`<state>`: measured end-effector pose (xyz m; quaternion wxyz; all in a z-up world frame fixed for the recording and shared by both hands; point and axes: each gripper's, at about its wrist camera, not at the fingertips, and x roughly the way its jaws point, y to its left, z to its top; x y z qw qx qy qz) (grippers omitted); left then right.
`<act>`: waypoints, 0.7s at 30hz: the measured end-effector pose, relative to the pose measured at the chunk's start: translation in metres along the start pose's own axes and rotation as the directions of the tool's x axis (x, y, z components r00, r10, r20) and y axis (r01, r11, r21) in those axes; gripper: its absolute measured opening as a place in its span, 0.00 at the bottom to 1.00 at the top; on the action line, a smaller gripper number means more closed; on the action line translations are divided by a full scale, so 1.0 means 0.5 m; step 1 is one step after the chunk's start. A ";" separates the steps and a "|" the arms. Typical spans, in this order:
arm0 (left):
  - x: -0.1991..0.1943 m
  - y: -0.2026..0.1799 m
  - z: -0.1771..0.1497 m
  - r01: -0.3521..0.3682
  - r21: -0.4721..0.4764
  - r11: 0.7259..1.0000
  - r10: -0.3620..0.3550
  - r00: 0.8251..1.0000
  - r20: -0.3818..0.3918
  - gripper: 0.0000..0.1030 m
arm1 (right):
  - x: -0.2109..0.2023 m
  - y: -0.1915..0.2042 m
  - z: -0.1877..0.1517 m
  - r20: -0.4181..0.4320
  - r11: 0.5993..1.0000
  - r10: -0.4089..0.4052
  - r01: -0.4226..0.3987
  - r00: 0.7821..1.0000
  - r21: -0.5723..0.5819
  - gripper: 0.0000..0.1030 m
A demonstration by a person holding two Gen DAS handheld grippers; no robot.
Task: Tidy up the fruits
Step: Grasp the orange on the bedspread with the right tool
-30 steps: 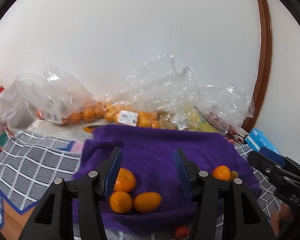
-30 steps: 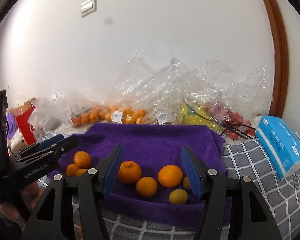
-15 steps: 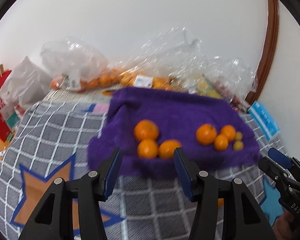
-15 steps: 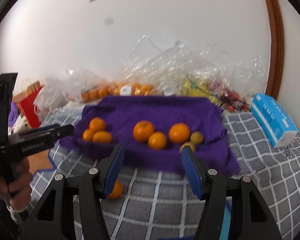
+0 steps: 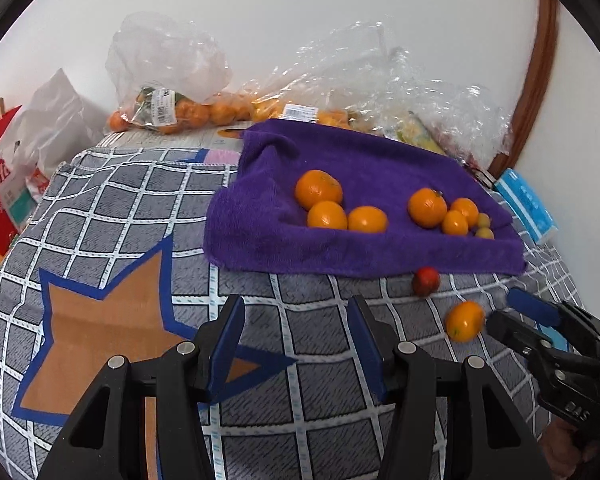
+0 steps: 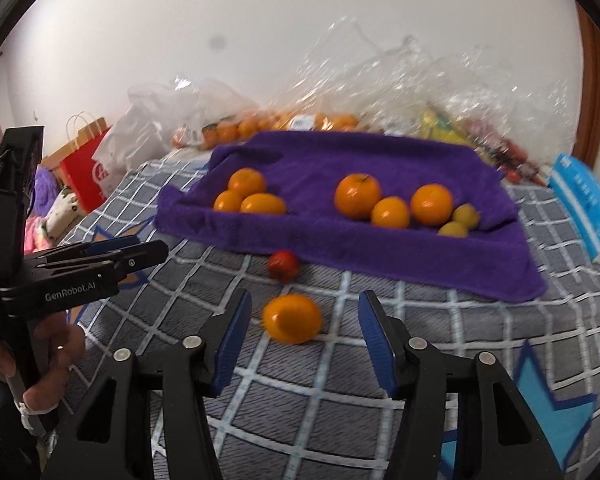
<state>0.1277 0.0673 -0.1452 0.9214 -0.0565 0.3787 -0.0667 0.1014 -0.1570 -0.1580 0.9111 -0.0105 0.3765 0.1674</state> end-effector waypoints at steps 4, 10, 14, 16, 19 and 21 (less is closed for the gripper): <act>0.006 0.006 -0.010 0.003 0.024 1.000 -0.004 1.000 0.016 0.50 | 0.029 0.006 0.001 -0.050 1.000 -0.011 0.011 0.999 0.000 0.51; 0.006 0.025 -0.016 0.041 -0.039 0.998 -0.040 0.999 0.002 0.50 | 0.061 0.014 0.000 -0.093 1.000 -0.022 0.020 0.995 -0.019 0.51; 0.012 0.019 -0.016 0.042 -0.027 0.999 -0.042 0.999 -0.010 0.50 | 0.080 0.021 0.001 -0.134 0.998 -0.052 0.048 0.990 -0.037 0.39; 0.016 0.015 -0.017 0.034 -0.020 0.999 -0.034 0.999 -0.018 0.50 | 0.075 0.034 -0.003 -0.115 0.994 -0.084 0.075 0.990 -0.075 0.39; 0.015 0.016 -0.018 0.032 -0.021 0.999 -0.032 0.999 -0.018 0.50 | 0.065 0.044 -0.006 -0.087 0.991 -0.093 0.084 0.992 -0.105 0.38; 0.016 0.016 -0.018 0.029 -0.028 0.999 -0.030 0.999 -0.019 0.50 | 0.057 0.038 -0.006 -0.070 0.994 -0.068 0.061 0.995 -0.095 0.38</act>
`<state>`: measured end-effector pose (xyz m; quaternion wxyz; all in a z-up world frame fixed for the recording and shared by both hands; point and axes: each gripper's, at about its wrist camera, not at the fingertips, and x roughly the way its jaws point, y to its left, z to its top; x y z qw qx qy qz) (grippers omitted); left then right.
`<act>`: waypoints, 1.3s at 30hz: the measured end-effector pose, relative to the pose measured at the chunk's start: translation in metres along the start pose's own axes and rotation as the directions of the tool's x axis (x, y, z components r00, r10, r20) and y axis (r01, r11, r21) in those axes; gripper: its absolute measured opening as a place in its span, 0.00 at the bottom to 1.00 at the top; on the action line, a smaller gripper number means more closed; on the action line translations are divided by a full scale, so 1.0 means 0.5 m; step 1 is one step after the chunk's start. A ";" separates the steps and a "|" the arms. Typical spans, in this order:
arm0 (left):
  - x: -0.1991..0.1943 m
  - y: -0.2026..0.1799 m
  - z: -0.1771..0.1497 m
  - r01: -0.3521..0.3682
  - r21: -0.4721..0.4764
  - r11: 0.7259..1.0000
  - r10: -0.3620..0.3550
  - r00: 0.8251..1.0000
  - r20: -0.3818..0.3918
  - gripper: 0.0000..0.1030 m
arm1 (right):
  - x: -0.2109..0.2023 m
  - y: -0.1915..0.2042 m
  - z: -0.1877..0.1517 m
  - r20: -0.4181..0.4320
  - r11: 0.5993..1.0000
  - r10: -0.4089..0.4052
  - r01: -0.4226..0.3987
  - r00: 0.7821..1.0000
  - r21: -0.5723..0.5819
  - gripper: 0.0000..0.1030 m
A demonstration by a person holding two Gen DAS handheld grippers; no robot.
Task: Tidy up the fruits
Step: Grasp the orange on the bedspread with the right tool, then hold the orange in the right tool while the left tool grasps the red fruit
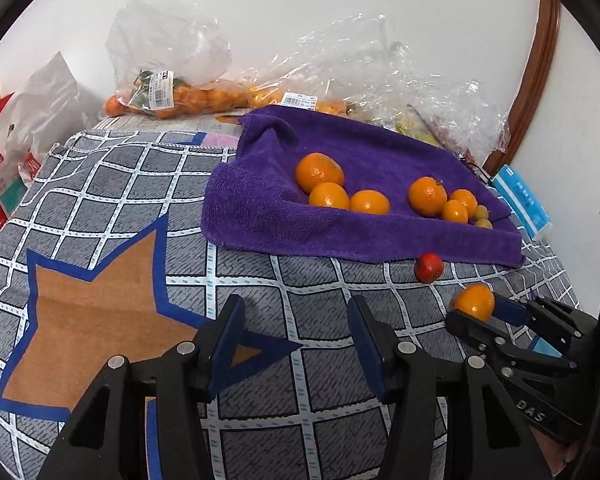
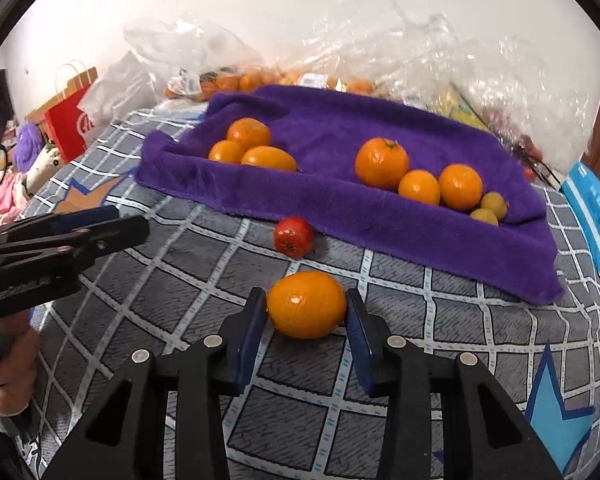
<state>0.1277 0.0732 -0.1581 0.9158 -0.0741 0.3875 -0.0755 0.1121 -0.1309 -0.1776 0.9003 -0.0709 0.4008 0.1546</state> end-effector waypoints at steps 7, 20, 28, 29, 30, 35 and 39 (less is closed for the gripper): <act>-0.002 0.009 0.001 0.034 -0.037 0.999 -0.034 0.999 0.009 0.49 | -0.032 -0.037 -0.005 0.083 0.996 0.013 -0.021 0.996 0.092 0.38; 0.009 0.000 0.002 0.024 -0.007 1.000 -0.024 1.000 -0.019 0.44 | -0.043 -0.047 -0.007 0.120 0.991 0.011 -0.026 0.993 0.128 0.38; 0.016 -0.006 0.002 0.011 0.009 1.000 -0.011 0.999 -0.042 0.45 | -0.047 -0.026 -0.006 0.123 0.997 -0.020 0.010 0.992 0.079 0.38; 0.017 -0.006 0.001 0.010 0.012 1.000 -0.010 0.999 -0.042 0.45 | -0.047 -0.028 -0.007 0.124 0.997 -0.021 0.011 0.992 0.079 0.38; 0.017 -0.006 0.001 0.010 0.012 1.000 -0.009 0.999 -0.044 0.45 | -0.049 -0.030 -0.008 0.124 0.996 -0.025 0.015 0.992 0.084 0.38; 0.020 -0.007 0.001 0.005 0.018 1.000 -0.004 0.999 -0.050 0.45 | -0.050 -0.044 -0.013 0.110 0.993 -0.029 0.017 0.993 0.114 0.38; 0.021 -0.014 0.001 -0.010 0.032 0.999 0.012 0.999 -0.053 0.45 | -0.054 -0.047 -0.017 0.107 0.994 -0.019 0.007 0.994 0.111 0.38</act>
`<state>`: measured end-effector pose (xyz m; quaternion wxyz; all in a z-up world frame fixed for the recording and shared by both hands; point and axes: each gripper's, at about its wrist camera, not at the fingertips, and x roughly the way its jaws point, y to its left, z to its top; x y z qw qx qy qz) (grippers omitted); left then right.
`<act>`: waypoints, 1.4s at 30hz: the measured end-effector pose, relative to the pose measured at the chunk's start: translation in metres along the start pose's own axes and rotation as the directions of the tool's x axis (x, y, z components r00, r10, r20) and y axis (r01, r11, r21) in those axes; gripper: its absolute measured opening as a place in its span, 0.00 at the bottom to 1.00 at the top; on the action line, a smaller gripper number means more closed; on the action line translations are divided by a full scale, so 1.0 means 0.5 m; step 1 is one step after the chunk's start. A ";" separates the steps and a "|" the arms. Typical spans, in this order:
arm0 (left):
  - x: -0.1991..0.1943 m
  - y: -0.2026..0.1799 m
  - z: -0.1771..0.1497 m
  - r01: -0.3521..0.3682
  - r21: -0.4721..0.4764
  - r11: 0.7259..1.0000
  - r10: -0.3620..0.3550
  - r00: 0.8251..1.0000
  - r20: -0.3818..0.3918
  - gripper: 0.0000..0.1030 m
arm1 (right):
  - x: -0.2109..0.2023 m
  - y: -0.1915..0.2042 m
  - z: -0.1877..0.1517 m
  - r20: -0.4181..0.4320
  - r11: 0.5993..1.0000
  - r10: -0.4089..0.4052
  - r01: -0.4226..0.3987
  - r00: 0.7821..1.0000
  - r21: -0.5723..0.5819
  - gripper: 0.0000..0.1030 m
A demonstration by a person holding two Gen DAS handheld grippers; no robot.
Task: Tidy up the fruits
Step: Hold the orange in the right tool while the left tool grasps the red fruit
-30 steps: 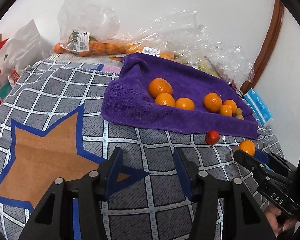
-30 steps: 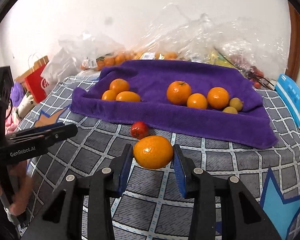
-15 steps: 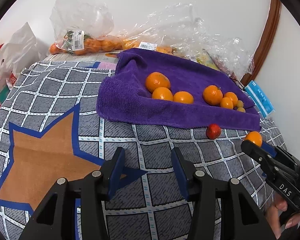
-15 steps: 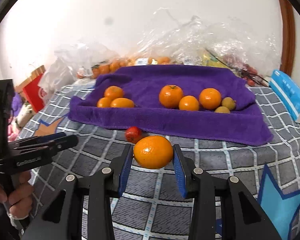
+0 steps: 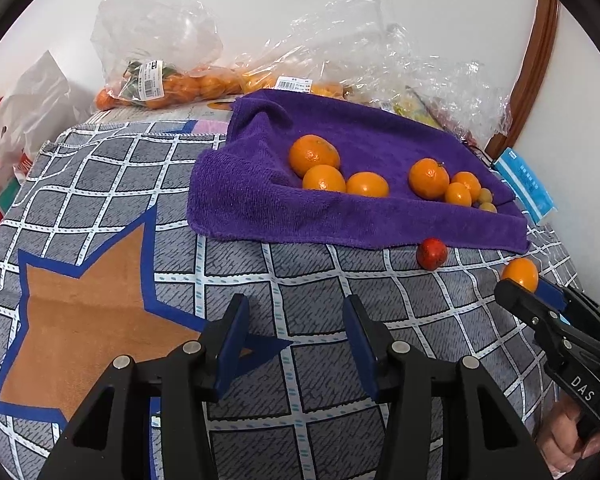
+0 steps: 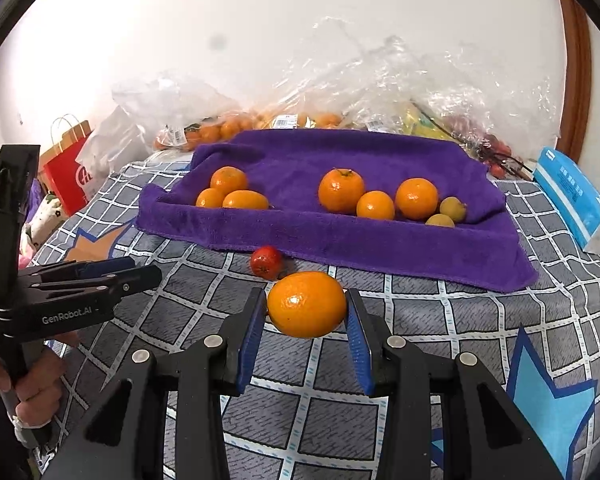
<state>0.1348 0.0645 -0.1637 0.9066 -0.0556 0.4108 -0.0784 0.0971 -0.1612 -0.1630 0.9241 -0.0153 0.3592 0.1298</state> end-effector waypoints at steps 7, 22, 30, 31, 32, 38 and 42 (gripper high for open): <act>-0.009 -0.013 -0.008 -0.006 0.029 1.000 0.006 1.000 -0.003 0.45 | -0.048 -0.027 -0.010 0.064 0.998 -0.050 0.051 0.997 -0.028 0.38; -0.009 -0.111 -0.003 -0.036 0.109 0.993 0.041 0.998 -0.047 0.45 | -0.079 -0.149 -0.033 0.087 0.991 -0.118 0.111 0.989 0.078 0.38; 0.011 -0.144 0.005 -0.039 0.122 0.992 0.048 0.997 -0.068 0.45 | -0.076 -0.170 -0.035 0.069 0.987 -0.109 0.100 0.992 0.126 0.38; 0.014 -0.146 0.005 -0.038 0.122 0.992 0.047 0.996 -0.071 0.45 | -0.075 -0.168 -0.035 0.068 0.987 -0.111 0.102 0.991 0.121 0.38; 0.018 -0.150 0.006 -0.036 0.122 0.992 0.046 0.996 -0.075 0.45 | -0.074 -0.166 -0.035 0.066 0.988 -0.111 0.103 0.992 0.117 0.38; 0.037 -0.164 0.006 -0.024 0.122 0.992 0.036 0.994 -0.101 0.45 | -0.069 -0.163 -0.034 0.056 0.990 -0.100 0.094 0.993 0.104 0.38; 0.042 -0.174 0.005 -0.038 0.136 0.990 0.049 0.995 -0.084 0.46 | -0.066 -0.162 -0.033 0.049 0.991 -0.096 0.091 0.994 0.098 0.39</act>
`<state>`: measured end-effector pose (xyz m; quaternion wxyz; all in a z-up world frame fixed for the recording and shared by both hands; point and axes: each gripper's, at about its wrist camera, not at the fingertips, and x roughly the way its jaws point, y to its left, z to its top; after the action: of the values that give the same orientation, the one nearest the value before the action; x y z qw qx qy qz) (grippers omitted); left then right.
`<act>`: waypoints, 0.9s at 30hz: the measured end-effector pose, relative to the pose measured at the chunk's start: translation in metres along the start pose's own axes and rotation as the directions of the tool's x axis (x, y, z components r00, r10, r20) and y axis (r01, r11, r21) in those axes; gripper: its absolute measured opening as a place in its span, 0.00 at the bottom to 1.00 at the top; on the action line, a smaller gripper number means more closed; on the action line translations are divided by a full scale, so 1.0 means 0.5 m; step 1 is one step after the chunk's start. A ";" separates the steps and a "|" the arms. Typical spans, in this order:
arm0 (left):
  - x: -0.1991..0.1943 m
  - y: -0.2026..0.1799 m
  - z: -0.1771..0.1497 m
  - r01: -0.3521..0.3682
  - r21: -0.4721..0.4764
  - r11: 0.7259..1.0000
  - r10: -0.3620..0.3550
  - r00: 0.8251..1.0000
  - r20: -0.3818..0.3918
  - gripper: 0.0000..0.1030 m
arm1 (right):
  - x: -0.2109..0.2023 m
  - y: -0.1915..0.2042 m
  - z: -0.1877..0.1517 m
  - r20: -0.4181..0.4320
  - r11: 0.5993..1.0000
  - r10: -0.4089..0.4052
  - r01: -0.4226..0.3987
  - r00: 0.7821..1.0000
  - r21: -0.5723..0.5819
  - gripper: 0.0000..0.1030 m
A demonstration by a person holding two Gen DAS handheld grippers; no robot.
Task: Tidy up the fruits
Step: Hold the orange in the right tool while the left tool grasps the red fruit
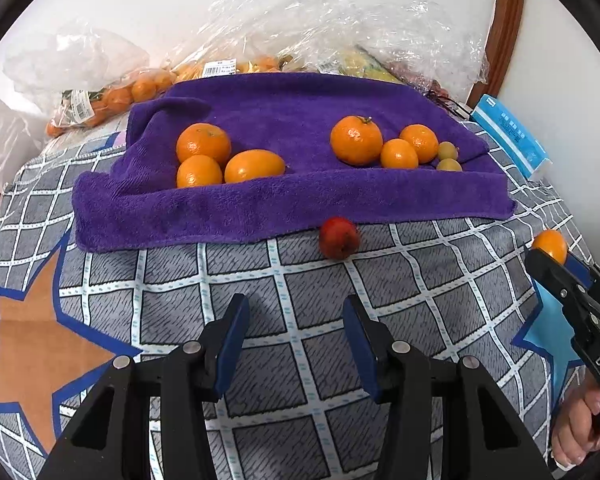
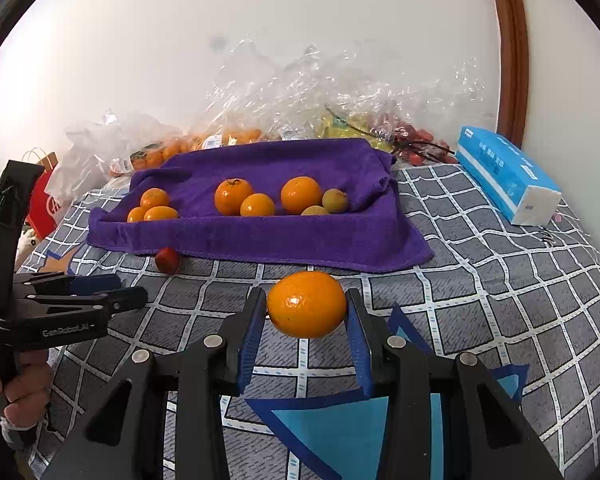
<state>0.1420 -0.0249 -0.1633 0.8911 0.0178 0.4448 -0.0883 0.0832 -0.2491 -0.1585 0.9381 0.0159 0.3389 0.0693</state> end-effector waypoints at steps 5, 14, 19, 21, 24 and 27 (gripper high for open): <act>0.007 -0.013 0.001 -0.034 0.019 0.999 0.034 0.999 0.027 0.47 | -0.001 0.005 0.000 0.000 1.000 -0.003 0.003 1.000 -0.011 0.39; 0.026 -0.029 0.033 0.038 0.011 0.999 -0.038 0.999 0.014 0.46 | 0.006 0.001 0.001 -0.017 1.000 0.004 -0.004 1.000 -0.004 0.38; 0.040 -0.049 0.048 0.035 0.024 0.999 -0.035 0.999 0.014 0.45 | 0.008 0.002 0.001 -0.022 1.000 0.004 -0.004 1.000 -0.007 0.38; 0.045 -0.052 0.053 0.029 0.022 0.999 -0.030 0.999 0.017 0.41 | 0.010 0.001 0.002 -0.026 1.000 0.008 -0.009 1.000 -0.008 0.38; 0.053 -0.055 0.062 0.016 0.020 1.000 -0.017 1.000 0.026 0.35 | 0.011 0.002 0.002 -0.030 1.000 0.012 -0.012 0.999 -0.007 0.38; 0.055 -0.052 0.065 0.009 0.009 1.000 -0.009 0.999 0.039 0.31 | 0.013 0.002 0.002 -0.035 1.000 0.014 -0.015 0.999 -0.006 0.38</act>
<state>0.1795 -0.0581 -0.1644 0.8992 0.0181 0.4268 -0.0946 0.0888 -0.2471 -0.1617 0.9316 0.0143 0.3549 0.0773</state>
